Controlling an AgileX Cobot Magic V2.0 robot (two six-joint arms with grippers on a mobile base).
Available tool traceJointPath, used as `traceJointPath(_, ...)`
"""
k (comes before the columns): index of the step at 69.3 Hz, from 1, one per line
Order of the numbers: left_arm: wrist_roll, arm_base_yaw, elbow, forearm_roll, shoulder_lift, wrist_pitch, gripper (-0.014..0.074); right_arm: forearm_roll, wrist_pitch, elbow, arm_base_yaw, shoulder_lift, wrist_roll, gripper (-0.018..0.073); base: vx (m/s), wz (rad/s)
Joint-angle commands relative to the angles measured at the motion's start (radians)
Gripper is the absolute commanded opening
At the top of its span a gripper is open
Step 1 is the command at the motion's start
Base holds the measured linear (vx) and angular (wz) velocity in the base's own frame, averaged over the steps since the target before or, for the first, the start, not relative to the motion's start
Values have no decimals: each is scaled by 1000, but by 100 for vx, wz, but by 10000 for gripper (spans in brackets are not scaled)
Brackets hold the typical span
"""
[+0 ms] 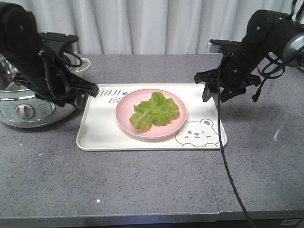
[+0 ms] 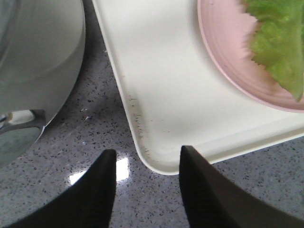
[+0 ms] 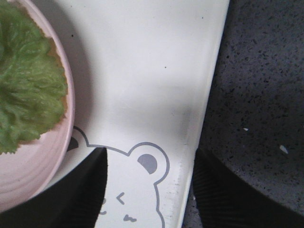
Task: Transfer vegetables to tray and serve
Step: 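Move both grippers to opposite short edges of the cream tray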
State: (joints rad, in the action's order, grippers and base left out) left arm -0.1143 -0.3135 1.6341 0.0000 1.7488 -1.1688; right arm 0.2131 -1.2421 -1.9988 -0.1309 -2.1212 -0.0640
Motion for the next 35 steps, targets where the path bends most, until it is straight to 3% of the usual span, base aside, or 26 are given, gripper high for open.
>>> traceJointPath(1,-12,-3,21,-6,-14,30,297,-10,-41,-26,6,52,8,391,0,0)
traceJointPath(35,-12,0,21,12,30,47,297,-75,-43,-26,6,50,64,391,0,0)
